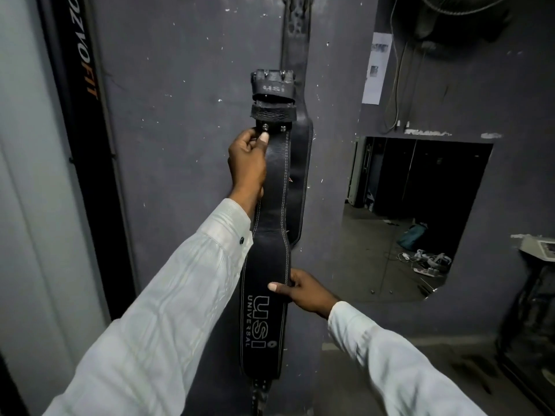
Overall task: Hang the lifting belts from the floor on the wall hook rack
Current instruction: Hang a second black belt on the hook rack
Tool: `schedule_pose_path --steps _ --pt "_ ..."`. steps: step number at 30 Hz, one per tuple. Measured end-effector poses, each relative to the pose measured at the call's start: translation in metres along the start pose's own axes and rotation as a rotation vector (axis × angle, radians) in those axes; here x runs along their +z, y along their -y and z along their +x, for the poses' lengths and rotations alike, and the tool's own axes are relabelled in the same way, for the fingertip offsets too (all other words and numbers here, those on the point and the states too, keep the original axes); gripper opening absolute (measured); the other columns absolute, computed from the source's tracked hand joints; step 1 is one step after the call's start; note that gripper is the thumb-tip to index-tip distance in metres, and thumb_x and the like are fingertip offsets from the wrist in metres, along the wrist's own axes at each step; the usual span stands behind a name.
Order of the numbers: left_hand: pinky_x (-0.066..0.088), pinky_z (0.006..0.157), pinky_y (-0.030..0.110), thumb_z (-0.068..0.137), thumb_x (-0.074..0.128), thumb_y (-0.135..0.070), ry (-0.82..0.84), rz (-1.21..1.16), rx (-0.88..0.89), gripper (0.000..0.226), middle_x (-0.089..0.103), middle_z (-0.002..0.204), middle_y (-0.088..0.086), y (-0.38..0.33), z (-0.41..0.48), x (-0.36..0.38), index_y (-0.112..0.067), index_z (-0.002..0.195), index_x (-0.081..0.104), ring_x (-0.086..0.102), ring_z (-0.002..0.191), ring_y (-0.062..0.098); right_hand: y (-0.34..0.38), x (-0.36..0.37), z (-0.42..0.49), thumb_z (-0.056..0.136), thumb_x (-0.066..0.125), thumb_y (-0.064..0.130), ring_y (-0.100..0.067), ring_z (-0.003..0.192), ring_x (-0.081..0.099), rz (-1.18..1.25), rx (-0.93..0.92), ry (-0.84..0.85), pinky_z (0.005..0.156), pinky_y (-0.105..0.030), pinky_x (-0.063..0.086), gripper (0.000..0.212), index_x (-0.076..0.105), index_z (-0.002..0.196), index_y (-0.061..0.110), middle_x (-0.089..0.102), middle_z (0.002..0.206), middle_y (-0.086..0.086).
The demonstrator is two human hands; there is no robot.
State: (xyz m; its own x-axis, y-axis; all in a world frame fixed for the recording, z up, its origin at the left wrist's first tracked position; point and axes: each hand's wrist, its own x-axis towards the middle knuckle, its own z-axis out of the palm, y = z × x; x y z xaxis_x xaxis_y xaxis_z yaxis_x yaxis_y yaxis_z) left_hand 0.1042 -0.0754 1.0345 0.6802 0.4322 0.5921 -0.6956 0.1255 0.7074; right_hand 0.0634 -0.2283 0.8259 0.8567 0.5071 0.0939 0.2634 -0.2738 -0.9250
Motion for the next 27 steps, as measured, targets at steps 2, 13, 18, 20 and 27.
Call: schedule_pose_path --steps 2,13,18,20,27 --pt "0.050 0.081 0.036 0.092 0.061 -0.017 0.055 -0.033 -0.046 0.014 0.068 0.087 -0.001 -0.004 0.001 -0.001 -0.015 0.104 0.070 0.059 0.083 0.015 0.023 -0.006 0.004 0.092 0.071 0.015 0.001 0.082 0.071 -0.009 -0.017 -0.012 0.075 -0.016 0.054 0.011 0.070 0.098 0.023 0.077 0.085 0.015" --pt "0.052 0.098 0.045 0.092 0.053 -0.048 0.185 0.393 -0.002 0.036 0.067 0.103 0.010 0.001 -0.021 -0.014 -0.019 0.102 0.072 0.063 0.098 0.018 0.165 -0.053 0.037 0.095 0.065 0.012 -0.022 0.104 0.070 0.204 -0.500 -0.465 0.099 -0.042 0.055 0.026 0.059 0.116 0.027 0.070 0.114 -0.005" --pt "0.051 0.098 0.036 0.098 0.054 -0.043 0.688 0.428 -0.310 0.042 0.061 0.128 -0.007 0.007 -0.049 -0.059 -0.024 0.135 0.052 0.060 0.115 0.010 0.167 -0.057 0.040 0.089 0.066 0.025 -0.033 0.114 0.065 0.281 -0.508 -0.594 0.107 -0.054 0.048 0.039 0.062 0.124 0.010 0.069 0.124 -0.016" --pt "0.054 0.093 0.032 0.096 0.059 -0.037 0.878 0.548 -0.406 0.034 0.068 0.117 -0.007 0.019 -0.059 -0.073 -0.019 0.125 0.059 0.063 0.105 0.005 0.171 -0.058 0.041 0.095 0.061 0.013 -0.025 0.108 0.064 0.320 -0.508 -0.615 0.107 -0.053 0.046 0.029 0.060 0.123 0.005 0.068 0.121 -0.017" --pt "0.042 0.066 0.015 0.100 0.054 -0.015 0.641 0.635 -0.098 0.030 0.056 0.066 -0.018 0.032 -0.096 -0.050 -0.027 0.073 0.051 0.055 0.063 -0.008 0.175 -0.051 0.045 0.092 0.061 0.019 -0.036 0.124 0.060 0.312 -0.517 -0.671 0.111 -0.056 0.043 0.044 0.055 0.132 0.003 0.064 0.130 -0.019"
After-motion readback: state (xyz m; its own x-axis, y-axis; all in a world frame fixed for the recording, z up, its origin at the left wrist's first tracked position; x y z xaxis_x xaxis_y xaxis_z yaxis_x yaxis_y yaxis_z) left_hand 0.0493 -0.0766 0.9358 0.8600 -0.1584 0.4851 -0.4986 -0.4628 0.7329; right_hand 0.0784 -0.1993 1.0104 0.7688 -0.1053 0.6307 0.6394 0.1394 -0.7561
